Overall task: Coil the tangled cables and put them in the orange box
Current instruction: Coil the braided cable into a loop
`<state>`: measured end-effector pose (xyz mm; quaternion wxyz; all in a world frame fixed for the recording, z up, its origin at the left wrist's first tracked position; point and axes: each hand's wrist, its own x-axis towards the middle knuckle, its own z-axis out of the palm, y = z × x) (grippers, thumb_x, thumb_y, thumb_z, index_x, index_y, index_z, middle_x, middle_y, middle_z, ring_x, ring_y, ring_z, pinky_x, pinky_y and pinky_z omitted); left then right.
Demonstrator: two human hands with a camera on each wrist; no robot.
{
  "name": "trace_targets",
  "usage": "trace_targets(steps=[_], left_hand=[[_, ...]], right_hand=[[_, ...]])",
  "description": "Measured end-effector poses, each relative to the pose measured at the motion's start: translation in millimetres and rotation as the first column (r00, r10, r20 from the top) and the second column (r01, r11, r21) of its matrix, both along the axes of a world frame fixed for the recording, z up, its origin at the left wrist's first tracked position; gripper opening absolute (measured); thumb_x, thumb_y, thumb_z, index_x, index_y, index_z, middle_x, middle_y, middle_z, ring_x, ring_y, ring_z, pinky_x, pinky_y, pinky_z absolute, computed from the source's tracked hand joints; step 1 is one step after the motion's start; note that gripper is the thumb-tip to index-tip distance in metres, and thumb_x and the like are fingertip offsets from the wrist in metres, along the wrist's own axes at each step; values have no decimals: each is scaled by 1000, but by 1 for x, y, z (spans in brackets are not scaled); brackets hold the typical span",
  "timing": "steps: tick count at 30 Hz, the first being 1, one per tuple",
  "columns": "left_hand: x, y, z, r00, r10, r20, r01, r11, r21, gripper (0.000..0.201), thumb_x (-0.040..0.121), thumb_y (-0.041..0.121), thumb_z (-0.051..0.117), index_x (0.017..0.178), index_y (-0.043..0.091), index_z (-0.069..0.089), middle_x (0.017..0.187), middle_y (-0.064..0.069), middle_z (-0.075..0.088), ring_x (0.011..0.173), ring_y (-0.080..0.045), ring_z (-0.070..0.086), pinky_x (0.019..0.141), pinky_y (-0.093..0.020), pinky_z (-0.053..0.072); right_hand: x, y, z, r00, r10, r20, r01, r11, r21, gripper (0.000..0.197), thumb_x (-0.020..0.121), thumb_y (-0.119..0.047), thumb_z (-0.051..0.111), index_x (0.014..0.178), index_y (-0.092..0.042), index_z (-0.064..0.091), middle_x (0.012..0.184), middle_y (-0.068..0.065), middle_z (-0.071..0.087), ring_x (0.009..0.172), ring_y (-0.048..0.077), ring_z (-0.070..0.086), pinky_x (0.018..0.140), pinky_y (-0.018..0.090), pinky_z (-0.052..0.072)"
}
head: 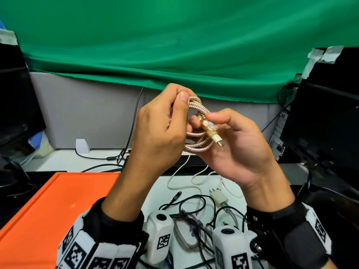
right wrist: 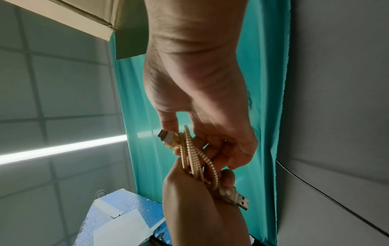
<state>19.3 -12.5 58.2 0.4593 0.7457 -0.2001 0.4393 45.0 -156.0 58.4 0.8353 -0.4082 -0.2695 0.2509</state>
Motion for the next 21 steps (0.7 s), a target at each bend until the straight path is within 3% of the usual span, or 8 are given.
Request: trace_targets(steps=[4,6,9,11,15,17,19,21], left_hand=[[0,6,2,997,-75,24,69,982,176,26,106,10,47,121,17,67,81,7,59,68,-7,59,66,-18,45],[2,11,2,992,-98,74,70,946,318,30,105,11,50,130,17,65,88,6,55,74,-8,59,72,-25,49],[2,17,4,990,-22,141,-36,915,402,28,104,23,53,126,18,68,95,3,59,81,-16,60,71,-39,51],[-1,18,6,983,38,180,-112,903,416,26,104,26,52,121,16,70,97,1,63,81,-22,61,67,-44,51],[0,11,2,953,146,264,-230,917,326,24,106,22,50,107,8,69,94,-5,64,76,-26,61,66,-45,50],[3,7,-1,946,191,262,-259,930,259,20,106,18,51,103,6,67,91,-5,63,75,-24,58,67,-37,48],[5,6,-2,942,233,241,-284,937,203,18,105,15,51,100,5,66,88,-5,63,75,-22,56,68,-29,44],[7,5,-2,936,281,214,-318,934,163,19,105,16,51,98,5,65,86,-4,63,75,-20,54,68,-26,40]], right_hand=[[0,-4,2,996,-29,90,37,996,-79,16,76,-20,54,70,-9,63,71,2,62,78,15,57,88,31,41],[1,-6,0,990,-65,128,81,990,-117,12,75,-17,57,67,-8,60,70,2,60,74,14,58,83,31,41],[1,-8,-2,963,-122,238,166,971,-175,15,80,-13,64,84,0,59,83,12,57,84,19,58,86,35,43],[-3,-7,-1,933,-93,348,179,958,-225,15,84,-9,63,96,-2,65,95,14,63,96,23,60,91,38,48],[-10,-1,3,863,-162,478,328,900,-288,12,88,-10,57,96,-5,63,89,10,58,89,21,54,85,39,44],[-11,1,4,757,-263,599,539,769,-343,15,88,-21,63,95,-8,65,86,2,62,83,17,57,81,43,48],[-17,1,5,526,-330,784,807,484,-337,21,88,-36,70,104,-22,69,92,-11,71,78,11,64,80,41,53],[-26,3,5,269,-304,914,952,226,-204,30,89,-45,69,116,-31,67,98,-13,70,77,8,64,74,33,53]])
